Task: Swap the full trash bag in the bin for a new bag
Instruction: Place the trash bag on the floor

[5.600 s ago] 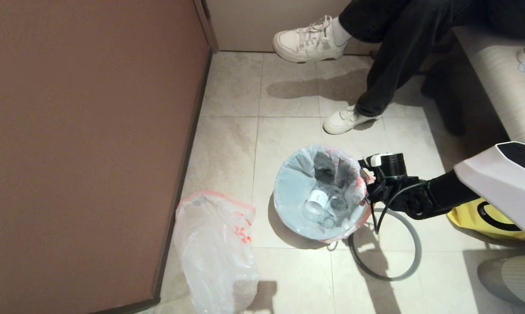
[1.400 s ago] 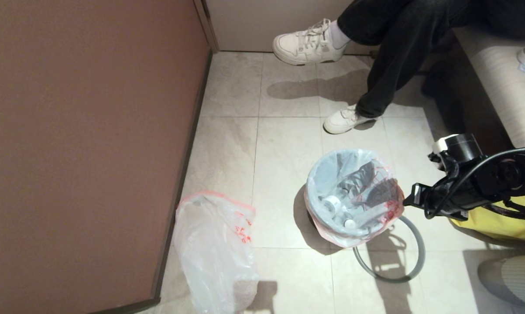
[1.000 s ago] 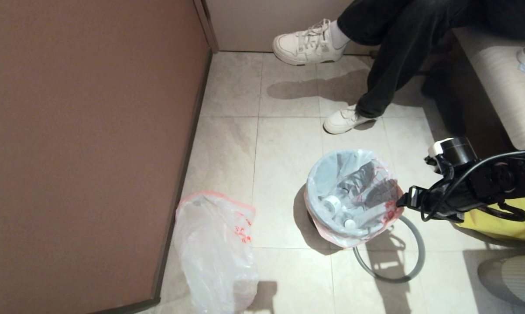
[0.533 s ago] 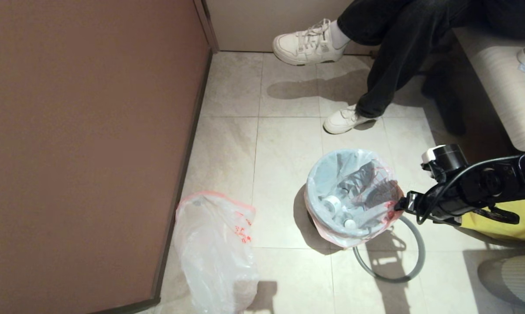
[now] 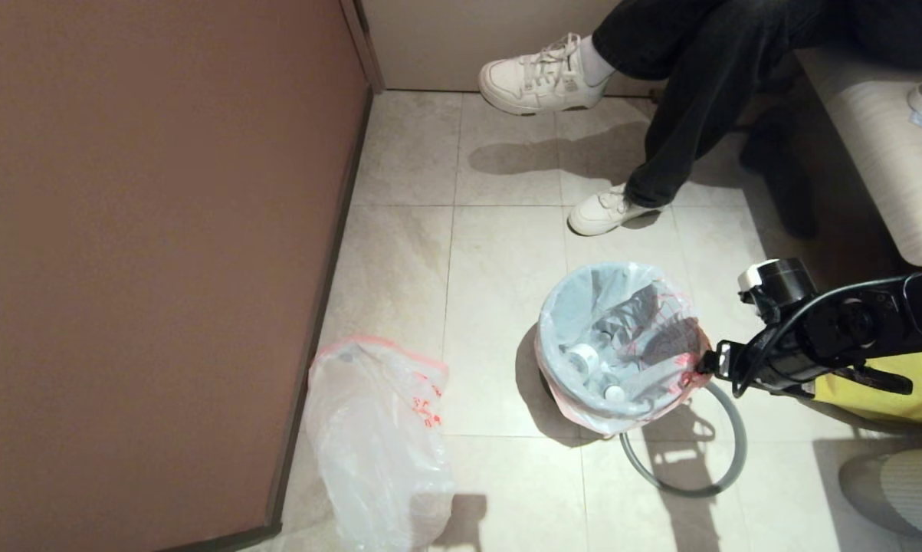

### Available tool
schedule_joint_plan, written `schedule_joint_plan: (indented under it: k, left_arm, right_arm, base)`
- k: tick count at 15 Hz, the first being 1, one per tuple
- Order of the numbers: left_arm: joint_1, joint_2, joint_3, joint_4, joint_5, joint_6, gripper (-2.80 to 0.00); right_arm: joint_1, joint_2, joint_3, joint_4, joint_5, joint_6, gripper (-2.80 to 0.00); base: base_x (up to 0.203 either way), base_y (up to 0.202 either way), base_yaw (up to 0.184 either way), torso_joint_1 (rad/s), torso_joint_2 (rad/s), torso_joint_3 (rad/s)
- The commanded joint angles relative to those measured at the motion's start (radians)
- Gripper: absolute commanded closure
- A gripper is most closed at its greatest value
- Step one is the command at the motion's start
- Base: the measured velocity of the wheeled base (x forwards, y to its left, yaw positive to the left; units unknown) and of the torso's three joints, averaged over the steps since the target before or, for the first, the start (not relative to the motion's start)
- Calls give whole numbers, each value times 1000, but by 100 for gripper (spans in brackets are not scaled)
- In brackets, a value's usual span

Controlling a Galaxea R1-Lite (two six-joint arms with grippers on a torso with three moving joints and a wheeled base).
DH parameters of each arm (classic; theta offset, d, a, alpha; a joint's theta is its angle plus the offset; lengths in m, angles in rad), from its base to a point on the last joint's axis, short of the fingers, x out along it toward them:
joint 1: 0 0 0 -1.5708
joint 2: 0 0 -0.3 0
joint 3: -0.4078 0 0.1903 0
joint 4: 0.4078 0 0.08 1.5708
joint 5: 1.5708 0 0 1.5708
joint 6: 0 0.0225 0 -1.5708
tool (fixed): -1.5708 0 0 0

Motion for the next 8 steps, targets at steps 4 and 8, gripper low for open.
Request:
schedule_joint_plan:
  k: [4, 8]
  left_arm:
    - [0, 1, 0, 0, -1, 0, 0]
    - [0, 1, 0, 0, 1, 0, 0]
  right_arm:
    - [2, 54, -5, -23, -10, 2, -280]
    - [3, 84, -8, -79, -2, -6, -280]
  base:
    - [0, 0, 0, 0, 0, 0]
    - [0, 0, 0, 0, 0, 0]
